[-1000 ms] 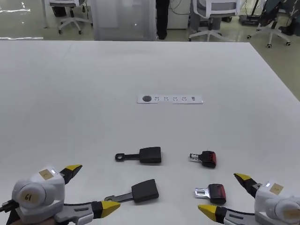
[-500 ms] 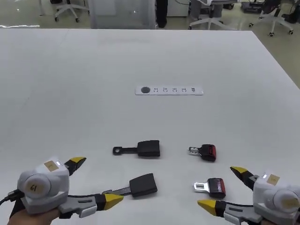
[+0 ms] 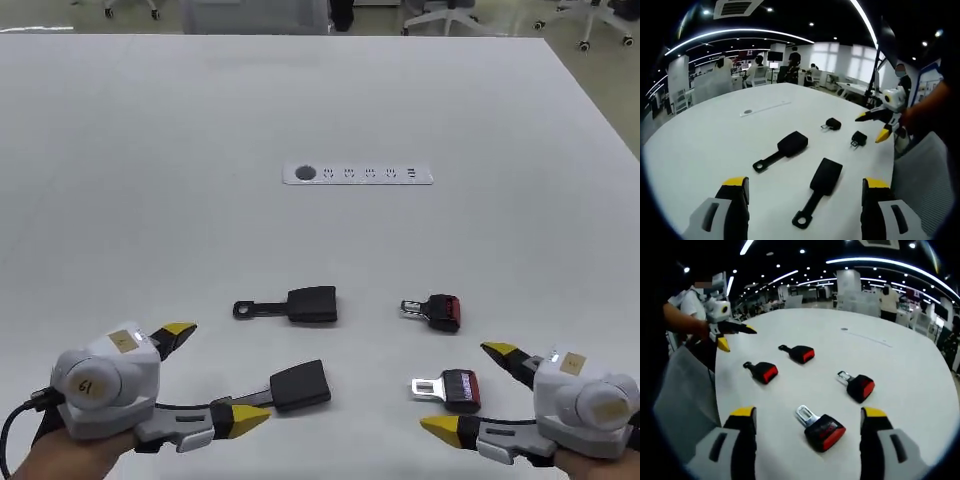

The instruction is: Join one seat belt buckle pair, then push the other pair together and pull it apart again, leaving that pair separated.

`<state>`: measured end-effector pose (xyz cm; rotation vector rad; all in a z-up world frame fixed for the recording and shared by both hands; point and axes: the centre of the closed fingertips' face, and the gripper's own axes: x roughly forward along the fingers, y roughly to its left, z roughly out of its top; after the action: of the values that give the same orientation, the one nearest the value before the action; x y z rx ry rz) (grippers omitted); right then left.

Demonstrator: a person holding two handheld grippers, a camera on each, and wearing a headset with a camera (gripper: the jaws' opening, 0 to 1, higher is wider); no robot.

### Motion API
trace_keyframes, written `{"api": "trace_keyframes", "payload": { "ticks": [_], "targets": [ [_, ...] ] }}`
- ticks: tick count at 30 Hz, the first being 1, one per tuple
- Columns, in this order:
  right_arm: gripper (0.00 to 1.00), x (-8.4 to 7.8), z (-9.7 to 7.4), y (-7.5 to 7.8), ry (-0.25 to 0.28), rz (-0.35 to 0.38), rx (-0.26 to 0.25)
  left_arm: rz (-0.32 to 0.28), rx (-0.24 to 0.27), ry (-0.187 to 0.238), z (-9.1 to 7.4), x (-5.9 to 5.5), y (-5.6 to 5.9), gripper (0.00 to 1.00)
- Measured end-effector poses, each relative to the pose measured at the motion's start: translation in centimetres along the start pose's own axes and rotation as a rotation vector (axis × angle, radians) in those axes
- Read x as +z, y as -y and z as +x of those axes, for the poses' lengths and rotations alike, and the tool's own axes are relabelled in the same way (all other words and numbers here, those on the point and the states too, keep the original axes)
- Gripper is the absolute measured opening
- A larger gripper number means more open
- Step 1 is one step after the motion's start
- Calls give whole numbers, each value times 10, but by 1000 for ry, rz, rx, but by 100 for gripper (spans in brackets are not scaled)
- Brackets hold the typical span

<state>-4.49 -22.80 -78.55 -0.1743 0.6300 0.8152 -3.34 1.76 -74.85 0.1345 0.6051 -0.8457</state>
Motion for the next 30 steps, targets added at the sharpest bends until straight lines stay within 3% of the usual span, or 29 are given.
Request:
{"api": "trace_keyframes", "payload": {
  "ticks": [8,22,30],
  "targets": [
    [83,-8,7,5,-37,-22,61,50,-46,-47,16,-6,5,92],
    [80,-12,20,12,-95,-132,180,154,-140,-128,44,-20,10,86],
    [73,-22,25,16,-158,-189,249,198,-201,-175,61,-25,16,79]
  ]
}}
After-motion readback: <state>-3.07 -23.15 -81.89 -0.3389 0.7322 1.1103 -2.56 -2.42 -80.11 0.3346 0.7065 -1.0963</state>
